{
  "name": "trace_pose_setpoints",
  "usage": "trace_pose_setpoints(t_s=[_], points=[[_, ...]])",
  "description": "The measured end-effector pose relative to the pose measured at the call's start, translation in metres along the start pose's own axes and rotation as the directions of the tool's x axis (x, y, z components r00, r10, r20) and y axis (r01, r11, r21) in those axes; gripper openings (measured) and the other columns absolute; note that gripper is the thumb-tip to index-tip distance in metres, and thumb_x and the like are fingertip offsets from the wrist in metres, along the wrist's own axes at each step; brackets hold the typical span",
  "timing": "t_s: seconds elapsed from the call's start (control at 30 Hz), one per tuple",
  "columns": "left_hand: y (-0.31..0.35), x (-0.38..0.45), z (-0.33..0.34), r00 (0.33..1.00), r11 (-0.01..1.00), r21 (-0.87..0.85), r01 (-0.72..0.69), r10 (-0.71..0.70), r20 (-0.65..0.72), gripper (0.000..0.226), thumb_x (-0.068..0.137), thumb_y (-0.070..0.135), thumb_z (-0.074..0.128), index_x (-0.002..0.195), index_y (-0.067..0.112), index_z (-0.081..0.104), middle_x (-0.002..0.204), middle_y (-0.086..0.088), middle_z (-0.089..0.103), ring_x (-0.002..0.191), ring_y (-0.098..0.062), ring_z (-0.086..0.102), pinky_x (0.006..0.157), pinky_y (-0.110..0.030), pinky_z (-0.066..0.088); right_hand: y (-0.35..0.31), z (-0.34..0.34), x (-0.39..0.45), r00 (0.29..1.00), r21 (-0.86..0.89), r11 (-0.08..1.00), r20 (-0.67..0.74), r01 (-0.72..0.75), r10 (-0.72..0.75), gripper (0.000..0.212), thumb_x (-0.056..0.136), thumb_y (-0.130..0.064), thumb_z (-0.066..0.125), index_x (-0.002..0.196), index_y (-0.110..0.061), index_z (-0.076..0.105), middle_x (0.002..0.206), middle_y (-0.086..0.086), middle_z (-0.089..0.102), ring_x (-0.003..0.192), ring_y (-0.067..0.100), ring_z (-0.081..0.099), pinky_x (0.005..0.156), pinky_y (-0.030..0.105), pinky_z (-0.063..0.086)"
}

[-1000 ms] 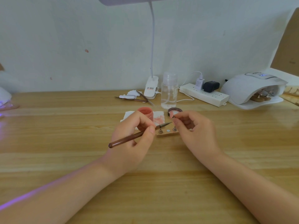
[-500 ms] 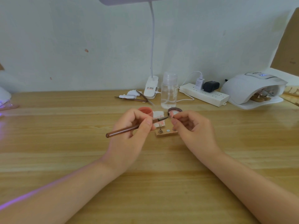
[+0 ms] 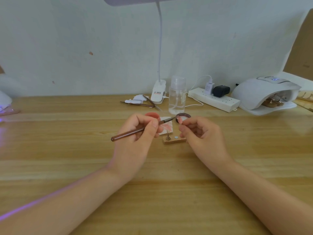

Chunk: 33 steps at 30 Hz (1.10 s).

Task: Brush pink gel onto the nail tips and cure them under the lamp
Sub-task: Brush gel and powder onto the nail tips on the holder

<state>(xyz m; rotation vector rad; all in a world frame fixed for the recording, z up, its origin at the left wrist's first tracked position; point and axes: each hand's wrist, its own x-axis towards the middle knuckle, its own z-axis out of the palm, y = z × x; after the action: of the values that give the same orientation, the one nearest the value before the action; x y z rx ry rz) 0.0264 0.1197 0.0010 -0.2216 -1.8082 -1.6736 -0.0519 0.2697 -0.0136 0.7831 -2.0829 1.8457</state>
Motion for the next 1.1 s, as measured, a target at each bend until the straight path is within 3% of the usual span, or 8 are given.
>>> trace_pose_setpoints(t_s=[0.2, 0.4, 0.57, 0.73, 0.97, 1.1], points=[[0.001, 0.0, -0.004, 0.998, 0.999, -0.042, -0.003, 0.006, 0.068, 0.011, 0.085, 0.011, 0.051, 0.075, 0.007, 0.055, 0.063, 0.002, 0.067, 0.065, -0.003, 0.062, 0.064, -0.013, 0.047, 0.0, 0.001, 0.0, 1.0, 0.03, 1.0, -0.003, -0.008, 0.008, 0.018, 0.083, -0.017, 0.07, 0.078, -0.033, 0.065, 0.073, -0.004, 0.069, 0.068, 0.012, 0.067, 0.058, 0.016, 0.05], [0.001, 0.001, -0.001, 1.0, 0.999, -0.05, 0.011, -0.013, -0.028, 0.017, 0.094, -0.001, 0.05, 0.079, 0.005, 0.056, 0.069, 0.002, 0.068, 0.065, -0.001, 0.064, 0.063, -0.011, 0.048, 0.002, 0.0, 0.001, 1.0, 0.013, 1.0, 0.002, -0.016, 0.016, 0.024, 0.084, -0.009, 0.069, 0.079, -0.033, 0.065, 0.074, -0.006, 0.069, 0.07, 0.012, 0.068, 0.06, 0.017, 0.05], [0.002, 0.0, 0.0, 0.999, 0.998, -0.055, 0.043, -0.043, -0.001, 0.008, 0.087, 0.012, 0.055, 0.081, 0.008, 0.058, 0.072, 0.001, 0.07, 0.068, -0.003, 0.066, 0.064, -0.012, 0.049, 0.003, 0.001, 0.001, 1.0, 0.002, 1.0, 0.002, -0.012, 0.012, 0.024, 0.084, -0.009, 0.069, 0.078, -0.033, 0.064, 0.074, -0.004, 0.069, 0.069, 0.013, 0.068, 0.06, 0.019, 0.052], [0.003, -0.002, -0.003, 0.998, 1.0, -0.01, 0.026, -0.025, 0.054, 0.016, 0.091, -0.001, 0.053, 0.075, 0.005, 0.054, 0.061, 0.005, 0.066, 0.055, 0.003, 0.057, 0.054, -0.005, 0.04, 0.002, 0.0, 0.001, 1.0, 0.011, 1.0, -0.001, -0.023, 0.023, 0.02, 0.084, -0.015, 0.07, 0.078, -0.033, 0.064, 0.074, -0.006, 0.069, 0.068, 0.012, 0.068, 0.059, 0.018, 0.051], [-0.001, 0.001, -0.004, 0.997, 0.998, -0.041, 0.055, -0.058, -0.06, 0.021, 0.095, -0.007, 0.043, 0.077, 0.001, 0.052, 0.059, 0.002, 0.064, 0.06, -0.002, 0.064, 0.059, -0.011, 0.046, 0.004, -0.001, 0.002, 0.994, 0.054, 0.994, -0.04, -0.096, 0.099, 0.015, 0.085, -0.012, 0.068, 0.081, -0.026, 0.065, 0.071, -0.007, 0.069, 0.066, 0.011, 0.069, 0.056, 0.015, 0.05], [-0.009, 0.004, -0.008, 0.983, 0.994, -0.053, 0.091, -0.098, -0.152, 0.025, 0.095, -0.003, 0.046, 0.075, 0.009, 0.055, 0.061, 0.004, 0.064, 0.061, -0.006, 0.061, 0.062, -0.017, 0.048, 0.002, -0.001, 0.002, 0.992, 0.052, 0.993, -0.048, -0.111, 0.113, 0.013, 0.084, -0.015, 0.069, 0.082, -0.027, 0.065, 0.07, -0.006, 0.07, 0.066, 0.01, 0.069, 0.057, 0.016, 0.052]])
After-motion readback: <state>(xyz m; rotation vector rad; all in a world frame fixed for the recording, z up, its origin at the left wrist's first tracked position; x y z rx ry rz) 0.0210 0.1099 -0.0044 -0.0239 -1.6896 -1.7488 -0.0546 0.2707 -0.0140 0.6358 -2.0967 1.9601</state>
